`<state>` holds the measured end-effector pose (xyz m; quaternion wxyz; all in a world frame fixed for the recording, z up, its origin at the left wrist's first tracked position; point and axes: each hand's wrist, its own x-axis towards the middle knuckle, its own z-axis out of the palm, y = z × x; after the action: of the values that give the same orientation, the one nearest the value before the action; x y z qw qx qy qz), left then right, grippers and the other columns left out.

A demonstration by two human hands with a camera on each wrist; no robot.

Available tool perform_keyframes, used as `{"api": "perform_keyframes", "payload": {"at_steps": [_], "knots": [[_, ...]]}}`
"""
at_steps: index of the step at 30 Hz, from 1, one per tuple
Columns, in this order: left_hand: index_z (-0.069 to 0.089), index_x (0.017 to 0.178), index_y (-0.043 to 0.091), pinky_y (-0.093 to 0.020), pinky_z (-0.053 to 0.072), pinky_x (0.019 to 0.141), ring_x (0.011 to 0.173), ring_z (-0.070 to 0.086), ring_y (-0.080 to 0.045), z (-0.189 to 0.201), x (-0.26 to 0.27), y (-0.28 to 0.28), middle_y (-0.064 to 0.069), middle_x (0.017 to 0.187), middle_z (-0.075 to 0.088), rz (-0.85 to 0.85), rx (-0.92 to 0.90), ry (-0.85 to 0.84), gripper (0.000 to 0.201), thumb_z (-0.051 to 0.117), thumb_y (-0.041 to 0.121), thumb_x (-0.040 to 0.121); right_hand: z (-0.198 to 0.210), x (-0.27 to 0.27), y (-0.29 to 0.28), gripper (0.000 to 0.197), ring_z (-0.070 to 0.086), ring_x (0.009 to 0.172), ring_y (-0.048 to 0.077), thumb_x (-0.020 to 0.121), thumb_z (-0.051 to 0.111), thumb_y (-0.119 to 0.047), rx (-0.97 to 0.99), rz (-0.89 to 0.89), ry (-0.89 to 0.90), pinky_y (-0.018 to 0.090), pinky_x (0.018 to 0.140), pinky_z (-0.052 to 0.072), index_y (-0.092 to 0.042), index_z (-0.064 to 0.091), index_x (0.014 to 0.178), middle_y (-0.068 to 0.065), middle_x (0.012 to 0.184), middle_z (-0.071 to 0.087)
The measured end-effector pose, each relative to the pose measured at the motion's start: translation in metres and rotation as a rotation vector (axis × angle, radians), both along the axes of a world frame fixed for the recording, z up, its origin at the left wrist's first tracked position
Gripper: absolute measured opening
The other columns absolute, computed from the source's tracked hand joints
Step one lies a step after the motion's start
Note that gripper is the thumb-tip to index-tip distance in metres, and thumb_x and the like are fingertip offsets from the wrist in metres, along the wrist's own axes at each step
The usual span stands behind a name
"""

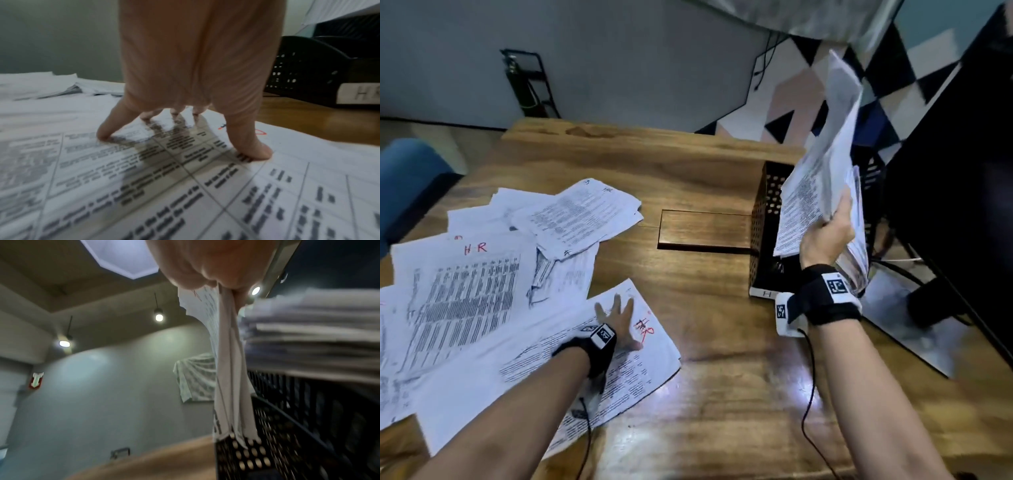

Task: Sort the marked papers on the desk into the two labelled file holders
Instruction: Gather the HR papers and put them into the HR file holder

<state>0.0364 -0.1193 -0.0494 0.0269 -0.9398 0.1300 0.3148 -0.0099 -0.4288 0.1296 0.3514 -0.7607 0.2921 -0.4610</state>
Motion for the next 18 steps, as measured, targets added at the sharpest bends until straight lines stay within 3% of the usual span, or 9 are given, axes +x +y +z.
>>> {"api": "perform_keyframes", "payload": {"at_steps": [3, 5, 7, 9, 11, 14, 16, 18], "knots": [[-0.015, 0.146, 0.008, -0.058, -0.005, 0.114, 0.146, -0.009, -0.032, -0.003, 0.001, 0.001, -0.023, 0.154, -0.017, 0.014, -0.011, 0.03, 0.112, 0.061, 0.055, 0.077, -0.026, 0.016, 0.002, 0.068, 0.042, 0.129, 0.031, 0.08, 0.037, 0.016, 0.094, 0.188, 0.178, 0.021, 0.106, 0.029, -0.008, 0.026, 0.143, 0.019, 0.141, 0.043], [-0.015, 0.146, 0.009, -0.058, -0.007, 0.114, 0.146, -0.007, -0.033, -0.004, 0.001, 0.001, -0.023, 0.154, -0.018, 0.021, -0.017, 0.035, 0.114, 0.062, 0.055, 0.076, -0.047, 0.022, 0.003, 0.07, 0.032, 0.135, 0.033, 0.085, 0.046, 0.003, 0.151, 0.331, 0.371, 0.035, 0.113, 0.027, -0.01, 0.014, 0.147, 0.019, 0.148, 0.031], [-0.014, 0.146, 0.009, -0.057, -0.008, 0.114, 0.147, -0.008, -0.032, -0.004, 0.001, 0.001, -0.023, 0.155, -0.016, 0.015, -0.025, 0.007, 0.113, 0.062, 0.054, 0.076, -0.06, 0.022, 0.003, 0.078, 0.029, 0.137, 0.035, 0.084, 0.058, -0.018, 0.213, 0.379, 0.504, 0.042, 0.113, 0.028, -0.008, 0.011, 0.146, 0.021, 0.149, 0.027], [-0.013, 0.146, 0.01, -0.057, -0.007, 0.114, 0.146, -0.009, -0.031, -0.006, 0.003, 0.003, -0.022, 0.155, -0.015, -0.007, -0.027, 0.004, 0.114, 0.063, 0.056, 0.075, -0.065, 0.016, 0.008, 0.081, 0.03, 0.135, 0.036, 0.082, 0.061, -0.025, 0.233, 0.359, 0.536, 0.042, 0.112, 0.029, -0.007, 0.014, 0.145, 0.023, 0.148, 0.026], [-0.011, 0.147, 0.016, -0.062, -0.002, 0.115, 0.146, -0.007, -0.033, -0.014, 0.009, 0.008, -0.018, 0.156, -0.014, 0.032, -0.073, 0.01, 0.118, 0.063, 0.063, 0.067, -0.065, 0.007, 0.023, 0.071, 0.027, 0.136, 0.035, 0.087, 0.058, -0.021, 0.098, 0.297, 0.503, 0.039, 0.112, 0.025, -0.004, 0.018, 0.144, 0.023, 0.148, 0.024], [0.01, 0.145, 0.025, -0.064, 0.013, 0.11, 0.144, 0.006, -0.035, -0.009, 0.01, 0.018, -0.01, 0.157, 0.002, 0.102, -0.12, -0.027, 0.109, 0.058, 0.07, 0.058, -0.072, -0.003, 0.063, 0.046, 0.04, 0.127, 0.033, 0.089, 0.054, -0.015, -0.113, 0.357, 0.432, 0.038, 0.105, 0.032, -0.004, 0.041, 0.131, 0.02, 0.135, 0.041], [0.029, 0.137, 0.022, -0.062, 0.017, 0.109, 0.14, 0.017, -0.032, 0.006, 0.01, 0.034, -0.009, 0.15, 0.019, 0.169, -0.156, -0.069, 0.095, 0.057, 0.069, 0.06, -0.087, -0.007, 0.089, 0.042, 0.052, 0.116, 0.031, 0.089, 0.056, -0.028, -0.087, 0.557, 0.781, 0.036, 0.095, 0.041, -0.006, 0.048, 0.123, 0.016, 0.124, 0.053], [0.032, 0.135, 0.017, -0.06, 0.025, 0.106, 0.136, 0.025, -0.032, 0.016, 0.014, 0.063, -0.012, 0.145, 0.027, 0.207, -0.144, -0.12, 0.08, 0.061, 0.059, 0.073, -0.108, -0.013, 0.114, 0.045, 0.061, 0.096, 0.027, 0.083, 0.06, -0.045, 0.041, 0.728, 1.271, 0.032, 0.08, 0.048, -0.008, 0.057, 0.107, 0.012, 0.103, 0.064]]}}
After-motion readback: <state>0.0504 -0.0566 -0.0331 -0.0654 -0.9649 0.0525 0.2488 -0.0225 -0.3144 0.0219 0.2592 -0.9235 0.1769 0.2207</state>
